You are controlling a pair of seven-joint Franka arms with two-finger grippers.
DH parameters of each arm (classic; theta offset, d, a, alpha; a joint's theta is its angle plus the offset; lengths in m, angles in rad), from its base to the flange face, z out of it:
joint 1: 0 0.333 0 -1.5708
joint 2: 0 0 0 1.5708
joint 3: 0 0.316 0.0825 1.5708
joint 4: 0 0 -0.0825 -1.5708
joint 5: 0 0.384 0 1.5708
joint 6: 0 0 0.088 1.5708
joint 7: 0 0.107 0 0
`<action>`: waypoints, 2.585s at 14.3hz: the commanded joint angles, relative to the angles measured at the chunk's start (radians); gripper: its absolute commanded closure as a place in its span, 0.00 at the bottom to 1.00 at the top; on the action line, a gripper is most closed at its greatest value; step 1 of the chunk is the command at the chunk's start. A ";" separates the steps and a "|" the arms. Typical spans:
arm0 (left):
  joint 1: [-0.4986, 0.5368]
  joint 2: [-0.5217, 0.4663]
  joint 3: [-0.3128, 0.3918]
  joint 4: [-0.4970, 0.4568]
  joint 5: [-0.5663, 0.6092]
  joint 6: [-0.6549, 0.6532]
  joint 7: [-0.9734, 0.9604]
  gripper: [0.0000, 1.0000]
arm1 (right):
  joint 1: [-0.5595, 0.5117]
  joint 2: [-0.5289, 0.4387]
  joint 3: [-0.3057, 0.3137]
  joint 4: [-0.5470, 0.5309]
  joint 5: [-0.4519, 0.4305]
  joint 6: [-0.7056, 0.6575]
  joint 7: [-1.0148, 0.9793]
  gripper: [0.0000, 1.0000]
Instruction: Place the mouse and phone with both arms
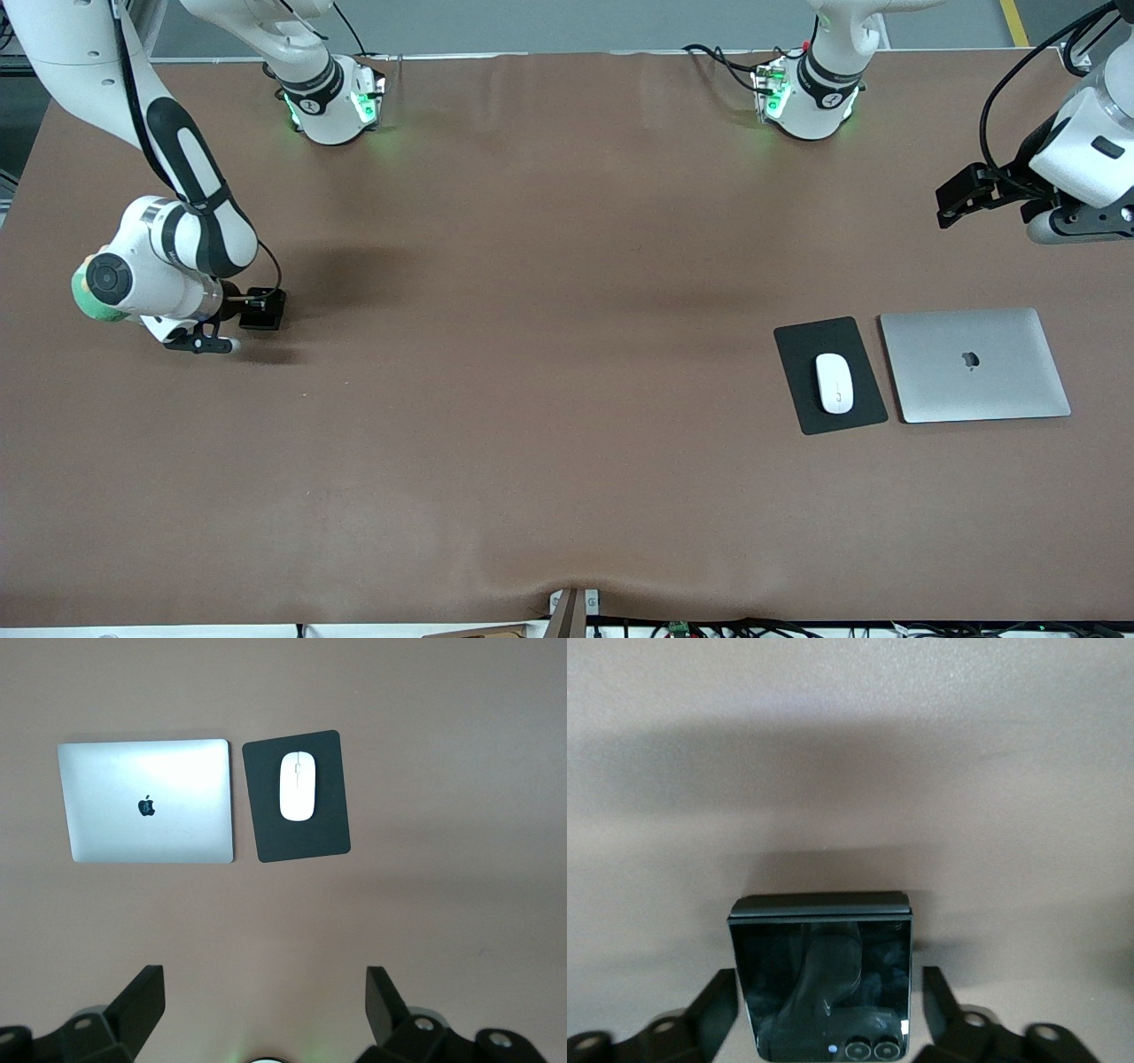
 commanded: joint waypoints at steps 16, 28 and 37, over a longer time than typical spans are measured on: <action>0.009 -0.029 0.009 -0.009 -0.015 -0.007 0.015 0.00 | -0.031 -0.011 0.022 0.730 0.012 -0.730 -0.010 0.00; 0.009 -0.038 0.009 -0.003 -0.018 -0.016 0.021 0.00 | -0.027 -0.114 0.016 1.003 -0.008 -1.037 -0.001 0.00; 0.007 -0.018 0.008 0.020 -0.018 -0.016 0.018 0.00 | -0.014 -0.390 0.025 0.765 -0.066 -1.070 0.002 0.00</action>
